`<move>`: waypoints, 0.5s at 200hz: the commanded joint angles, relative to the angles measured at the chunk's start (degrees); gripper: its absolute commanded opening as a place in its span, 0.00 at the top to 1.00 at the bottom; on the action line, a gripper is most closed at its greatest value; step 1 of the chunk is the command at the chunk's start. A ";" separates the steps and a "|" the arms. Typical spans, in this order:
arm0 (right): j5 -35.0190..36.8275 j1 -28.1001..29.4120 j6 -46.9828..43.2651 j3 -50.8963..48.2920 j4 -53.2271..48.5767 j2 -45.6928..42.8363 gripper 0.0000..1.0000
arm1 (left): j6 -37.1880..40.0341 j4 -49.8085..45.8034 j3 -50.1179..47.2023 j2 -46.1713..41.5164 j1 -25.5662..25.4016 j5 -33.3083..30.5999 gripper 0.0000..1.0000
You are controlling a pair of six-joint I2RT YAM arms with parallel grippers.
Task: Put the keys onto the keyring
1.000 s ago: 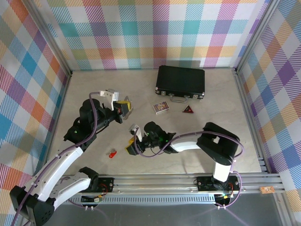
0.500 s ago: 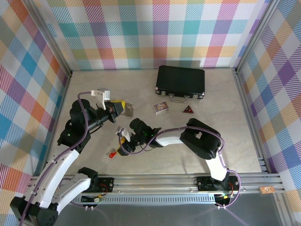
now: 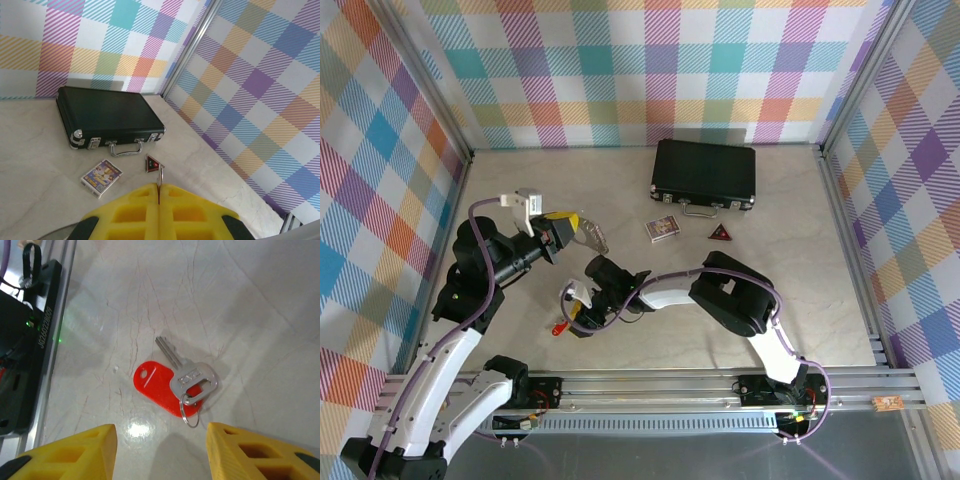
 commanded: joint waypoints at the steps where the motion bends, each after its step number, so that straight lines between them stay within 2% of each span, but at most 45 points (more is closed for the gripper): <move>1: 0.04 0.83 -2.29 2.13 -1.87 1.13 0.52 | -0.31 0.54 0.13 -1.42 0.88 0.69 1.00; 62: 1.85 1.23 -2.30 3.71 -2.70 2.54 0.63 | -0.13 -0.75 -0.35 -2.26 1.50 0.99 1.00; 100: 3.45 1.32 -2.29 4.03 -2.50 2.73 0.64 | 0.04 -0.84 -0.28 -2.79 1.86 1.54 1.00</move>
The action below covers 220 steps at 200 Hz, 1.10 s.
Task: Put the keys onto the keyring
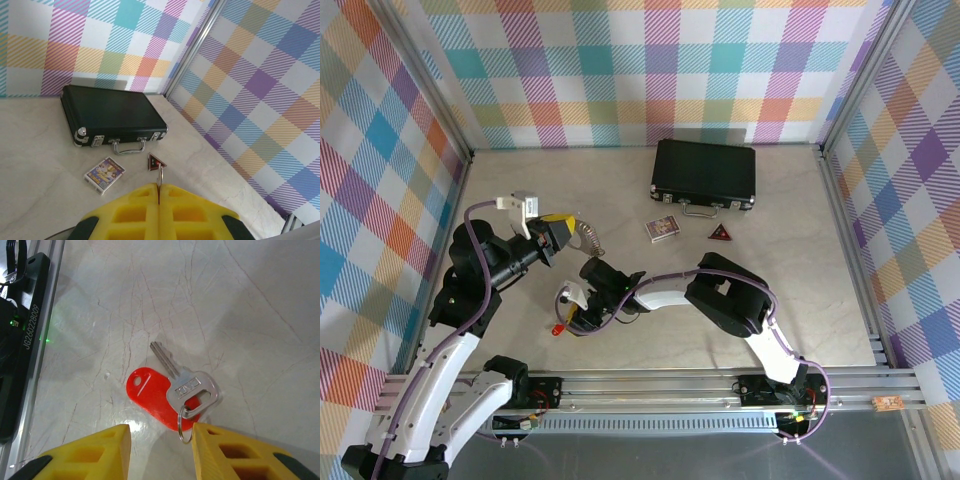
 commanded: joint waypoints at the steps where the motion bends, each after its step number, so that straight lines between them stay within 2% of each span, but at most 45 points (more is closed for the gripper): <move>1: 1.20 0.49 -1.15 1.32 -0.80 1.16 0.64 | 0.02 0.82 -0.14 -1.24 0.92 1.49 1.00; 27: 2.03 0.55 -1.09 1.45 -0.40 1.09 0.65 | -0.11 1.03 -0.31 -1.23 1.04 2.05 1.00; 129: 2.98 0.69 -0.72 1.74 0.23 2.02 0.77 | 0.50 0.18 -0.78 -2.38 1.36 2.42 1.00; 171: 1.92 0.65 -0.63 2.68 -0.24 3.13 0.90 | 0.65 0.00 -0.95 -2.82 1.49 2.71 1.00; 220: 2.18 0.71 -0.92 2.23 -0.32 2.72 0.98 | 1.38 -0.67 -1.00 -2.99 1.44 2.32 1.00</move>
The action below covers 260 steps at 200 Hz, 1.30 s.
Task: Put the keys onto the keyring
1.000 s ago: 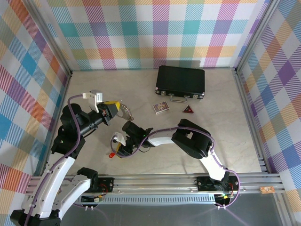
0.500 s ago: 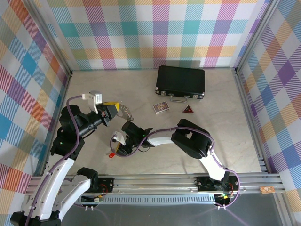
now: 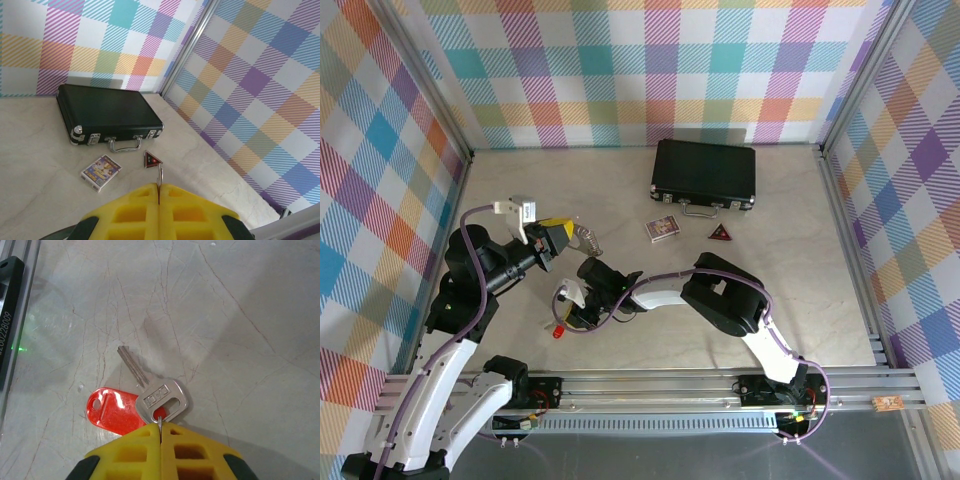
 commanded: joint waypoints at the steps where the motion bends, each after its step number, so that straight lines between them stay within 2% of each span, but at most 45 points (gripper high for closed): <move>1: -0.66 0.67 -0.93 0.48 -0.82 0.98 0.98 | 0.99 0.65 -0.46 -0.81 1.03 0.89 1.00; 45: 0.66 0.90 -0.30 -4.81 1.87 -3.75 1.00 | 2.11 -0.33 -0.26 -0.77 1.06 -0.01 1.00; 112: 5.72 1.21 5.86 -18.69 13.04 -13.51 1.00 | 3.14 -0.32 -0.31 -0.22 1.12 0.61 1.00; 160: 8.03 1.18 6.71 -25.25 14.32 -21.15 1.00 | 2.74 -0.71 -0.32 -0.07 1.14 0.55 1.00; 212: 10.15 1.16 7.37 -31.83 7.34 -32.19 1.00 | 3.46 -1.77 -1.47 -0.33 1.12 -1.45 1.00; 260: 15.26 1.12 14.73 -39.09 3.42 -40.53 1.00 | 2.58 -1.15 -2.48 -0.07 1.13 -1.31 1.00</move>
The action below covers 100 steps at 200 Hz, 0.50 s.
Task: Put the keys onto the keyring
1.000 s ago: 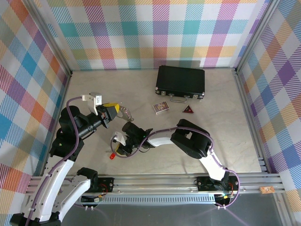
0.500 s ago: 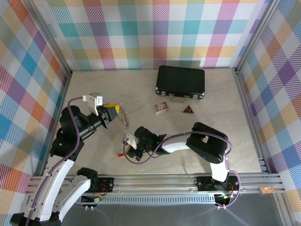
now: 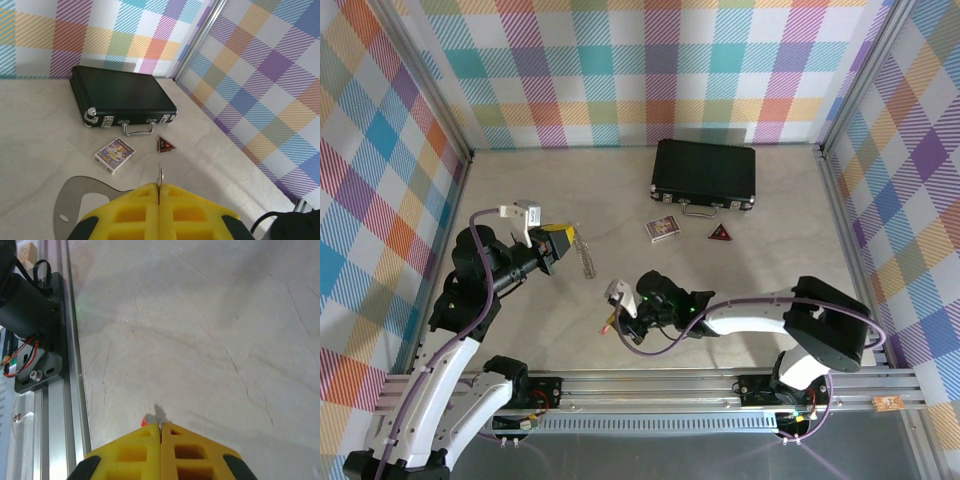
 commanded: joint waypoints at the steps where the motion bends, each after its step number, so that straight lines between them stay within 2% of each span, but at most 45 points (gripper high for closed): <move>1: 3.69 0.40 5.14 -3.60 -3.00 -3.80 1.00 | 0.05 1.82 -0.67 -0.39 0.84 0.30 1.00; 31: 9.77 -0.03 8.71 -7.32 -4.44 -7.94 1.00 | -0.18 1.13 -0.47 -0.98 0.85 0.22 1.00; 63: 14.02 -1.88 13.64 -7.20 -9.93 -8.14 1.00 | -0.45 0.96 -1.42 -2.36 0.84 0.04 1.00; 100: 15.02 -2.17 16.97 -6.20 -13.60 -8.33 1.00 | -0.36 1.45 -2.43 -2.00 0.88 0.59 1.00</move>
